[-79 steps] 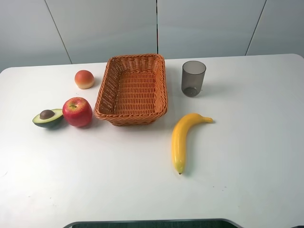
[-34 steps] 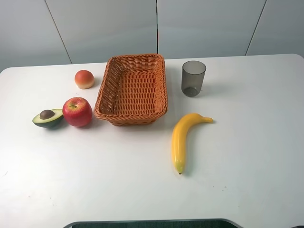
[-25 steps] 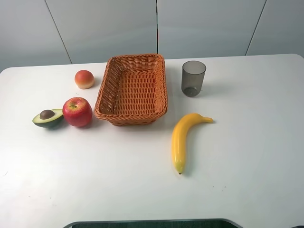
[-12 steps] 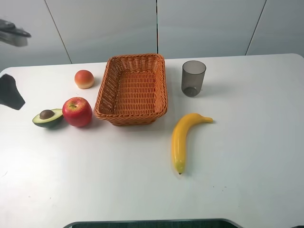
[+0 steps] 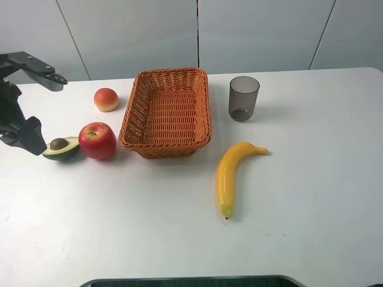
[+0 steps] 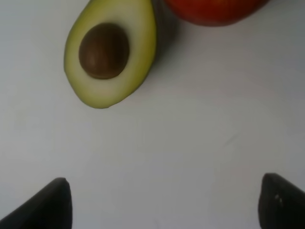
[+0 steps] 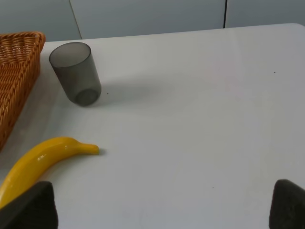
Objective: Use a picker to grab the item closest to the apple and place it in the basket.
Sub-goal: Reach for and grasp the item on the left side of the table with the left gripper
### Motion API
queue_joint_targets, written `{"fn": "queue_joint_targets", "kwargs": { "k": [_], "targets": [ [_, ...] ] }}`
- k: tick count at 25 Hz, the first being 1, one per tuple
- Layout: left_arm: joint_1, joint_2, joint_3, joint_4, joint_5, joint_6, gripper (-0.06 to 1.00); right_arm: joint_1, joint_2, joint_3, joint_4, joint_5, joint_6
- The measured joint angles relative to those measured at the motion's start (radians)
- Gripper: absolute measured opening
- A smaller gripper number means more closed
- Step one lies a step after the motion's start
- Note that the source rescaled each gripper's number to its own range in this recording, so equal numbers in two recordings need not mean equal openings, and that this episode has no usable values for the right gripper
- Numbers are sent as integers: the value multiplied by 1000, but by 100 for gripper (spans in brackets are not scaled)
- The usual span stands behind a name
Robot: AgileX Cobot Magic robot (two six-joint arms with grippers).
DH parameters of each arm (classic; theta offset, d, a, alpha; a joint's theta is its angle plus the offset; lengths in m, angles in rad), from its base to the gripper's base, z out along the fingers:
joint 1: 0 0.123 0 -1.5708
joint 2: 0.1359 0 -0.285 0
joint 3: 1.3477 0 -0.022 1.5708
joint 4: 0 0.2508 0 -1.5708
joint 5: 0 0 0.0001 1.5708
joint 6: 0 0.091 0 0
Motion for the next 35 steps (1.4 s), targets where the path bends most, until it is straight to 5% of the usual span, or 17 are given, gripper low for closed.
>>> {"fn": "queue_joint_targets", "kwargs": {
  "k": [6, 17, 35],
  "targets": [
    [10, 48, 0, -5, -69, 55, 100, 0, 0, 0, 0, 0, 0],
    [29, 136, -11, -15, -143, 373, 100, 0, 0, 0, 0, 0, 2],
    [32, 320, -151, 56, -215, 535, 100, 0, 0, 0, 0, 0, 2]
  ]
}}
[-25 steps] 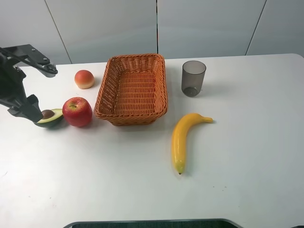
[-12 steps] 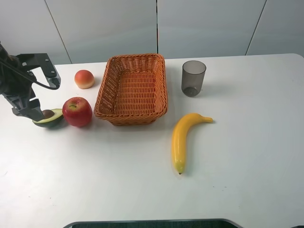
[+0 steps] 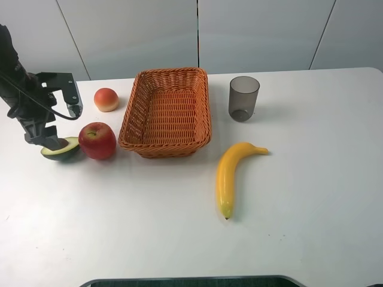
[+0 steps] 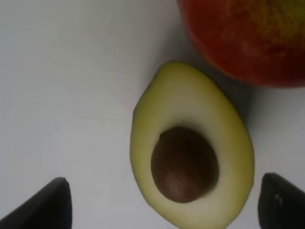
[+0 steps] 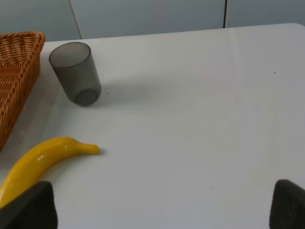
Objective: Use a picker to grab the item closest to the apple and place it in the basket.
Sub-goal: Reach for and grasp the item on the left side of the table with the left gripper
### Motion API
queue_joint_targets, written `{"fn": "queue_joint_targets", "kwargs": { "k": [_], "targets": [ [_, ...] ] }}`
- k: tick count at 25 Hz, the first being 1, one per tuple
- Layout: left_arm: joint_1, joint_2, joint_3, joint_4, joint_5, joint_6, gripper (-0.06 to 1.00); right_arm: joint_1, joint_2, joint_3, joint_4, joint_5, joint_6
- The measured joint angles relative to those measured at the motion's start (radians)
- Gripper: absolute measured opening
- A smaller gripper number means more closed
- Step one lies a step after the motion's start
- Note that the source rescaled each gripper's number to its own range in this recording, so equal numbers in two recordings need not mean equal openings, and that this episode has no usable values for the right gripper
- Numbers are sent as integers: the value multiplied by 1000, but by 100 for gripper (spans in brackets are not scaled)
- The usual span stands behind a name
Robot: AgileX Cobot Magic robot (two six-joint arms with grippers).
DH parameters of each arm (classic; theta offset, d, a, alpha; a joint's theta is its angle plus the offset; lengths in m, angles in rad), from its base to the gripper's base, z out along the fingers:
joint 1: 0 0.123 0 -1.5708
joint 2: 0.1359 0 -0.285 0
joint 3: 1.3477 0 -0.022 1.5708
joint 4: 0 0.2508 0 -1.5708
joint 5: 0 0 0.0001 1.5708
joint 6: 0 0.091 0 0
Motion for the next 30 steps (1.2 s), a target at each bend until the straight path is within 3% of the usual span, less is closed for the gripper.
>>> {"fn": "queue_joint_targets", "kwargs": {
  "k": [8, 30],
  "targets": [
    [0, 22, 0, -6, -5, 100, 100, 0, 0, 0, 0, 0, 0],
    [0, 136, 0, -18, -89, 108, 100, 0, 0, 0, 0, 0, 0]
  ]
}}
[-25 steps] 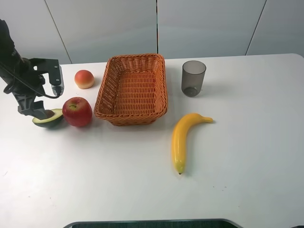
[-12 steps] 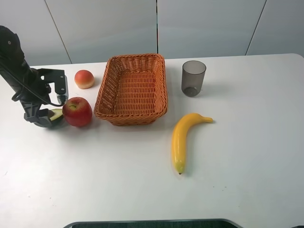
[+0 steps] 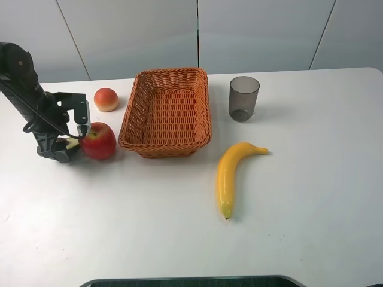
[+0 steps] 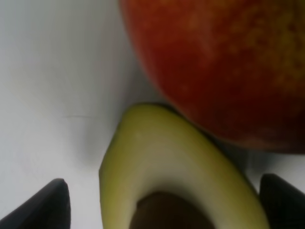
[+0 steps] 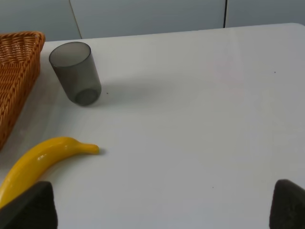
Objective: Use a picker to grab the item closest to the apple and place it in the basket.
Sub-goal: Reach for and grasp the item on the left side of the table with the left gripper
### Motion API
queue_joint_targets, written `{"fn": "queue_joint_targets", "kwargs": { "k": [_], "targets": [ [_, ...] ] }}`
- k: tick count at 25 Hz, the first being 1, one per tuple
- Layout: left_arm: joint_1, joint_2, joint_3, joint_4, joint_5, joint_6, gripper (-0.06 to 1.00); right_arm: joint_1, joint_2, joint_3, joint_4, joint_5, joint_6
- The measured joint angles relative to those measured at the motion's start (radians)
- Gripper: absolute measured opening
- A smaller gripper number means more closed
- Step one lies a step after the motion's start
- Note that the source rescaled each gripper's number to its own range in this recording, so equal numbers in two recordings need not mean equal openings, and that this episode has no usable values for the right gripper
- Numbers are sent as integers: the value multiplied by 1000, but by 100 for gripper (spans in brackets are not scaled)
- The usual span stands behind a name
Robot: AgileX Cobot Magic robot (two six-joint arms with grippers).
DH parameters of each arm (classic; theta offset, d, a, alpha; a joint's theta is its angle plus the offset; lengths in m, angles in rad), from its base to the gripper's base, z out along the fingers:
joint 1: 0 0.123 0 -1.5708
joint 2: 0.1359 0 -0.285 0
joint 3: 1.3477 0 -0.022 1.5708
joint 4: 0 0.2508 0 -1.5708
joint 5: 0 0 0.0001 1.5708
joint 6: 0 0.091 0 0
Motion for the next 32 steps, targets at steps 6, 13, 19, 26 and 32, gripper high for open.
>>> {"fn": "queue_joint_targets", "kwargs": {
  "k": [6, 13, 19, 26, 32],
  "targets": [
    [0, 11, 0, -21, -2, 0, 100, 0, 0, 0, 0, 0, 0],
    [-15, 25, 0, -42, -6, 0, 100, 0, 0, 0, 0, 0, -2],
    [-17, 39, 0, -44, -6, 0, 100, 0, 0, 0, 0, 0, -2],
    [-17, 39, 0, -46, -4, 0, 100, 0, 0, 0, 0, 0, -2],
    [-17, 39, 0, -46, -4, 0, 100, 0, 0, 0, 0, 0, -2]
  ]
}}
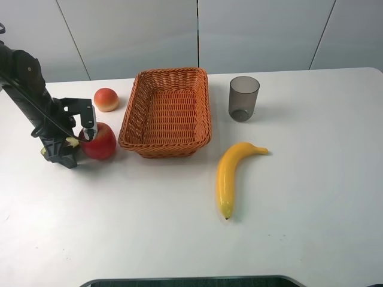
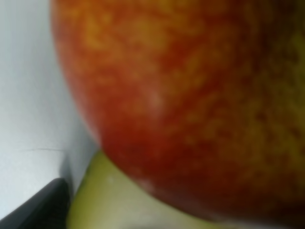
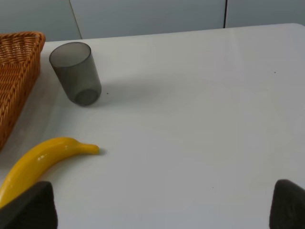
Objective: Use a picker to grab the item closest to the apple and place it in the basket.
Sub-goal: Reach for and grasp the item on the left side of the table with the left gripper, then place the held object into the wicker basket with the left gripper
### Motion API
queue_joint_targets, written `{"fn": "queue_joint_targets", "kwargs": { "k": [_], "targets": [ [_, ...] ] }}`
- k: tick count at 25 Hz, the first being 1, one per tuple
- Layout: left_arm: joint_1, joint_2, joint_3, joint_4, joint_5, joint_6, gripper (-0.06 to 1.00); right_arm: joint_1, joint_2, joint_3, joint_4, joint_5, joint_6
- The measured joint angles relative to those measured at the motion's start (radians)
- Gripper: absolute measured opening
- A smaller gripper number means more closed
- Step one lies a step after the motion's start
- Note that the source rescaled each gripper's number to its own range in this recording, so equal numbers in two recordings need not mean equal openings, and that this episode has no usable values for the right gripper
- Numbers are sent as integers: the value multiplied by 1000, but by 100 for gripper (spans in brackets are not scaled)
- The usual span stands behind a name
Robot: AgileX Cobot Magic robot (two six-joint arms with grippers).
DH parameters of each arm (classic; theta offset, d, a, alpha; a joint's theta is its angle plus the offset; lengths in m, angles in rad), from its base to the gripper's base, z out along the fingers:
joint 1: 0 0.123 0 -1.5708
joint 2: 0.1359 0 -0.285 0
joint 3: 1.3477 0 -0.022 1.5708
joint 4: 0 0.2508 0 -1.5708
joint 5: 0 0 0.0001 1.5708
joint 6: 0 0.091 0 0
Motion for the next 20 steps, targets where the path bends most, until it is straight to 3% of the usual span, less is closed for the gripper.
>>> {"fn": "queue_joint_targets", "kwargs": {
  "k": [5, 6, 7, 8, 9, 10, 20],
  "targets": [
    [0, 0, 0, 0, -2, 0, 100, 0, 0, 0, 0, 0, 0],
    [0, 0, 0, 0, -4, 0, 95, 0, 0, 0, 0, 0, 0],
    [0, 0, 0, 0, -4, 0, 84, 0, 0, 0, 0, 0, 0],
    [0, 0, 0, 0, -4, 0, 59, 0, 0, 0, 0, 0, 0],
    [0, 0, 0, 0, -6, 0, 23, 0, 0, 0, 0, 0, 0],
    [0, 0, 0, 0, -6, 0, 2, 0, 0, 0, 0, 0, 0],
    [0, 0, 0, 0, -12, -7, 4, 0, 0, 0, 0, 0, 0]
  ]
}}
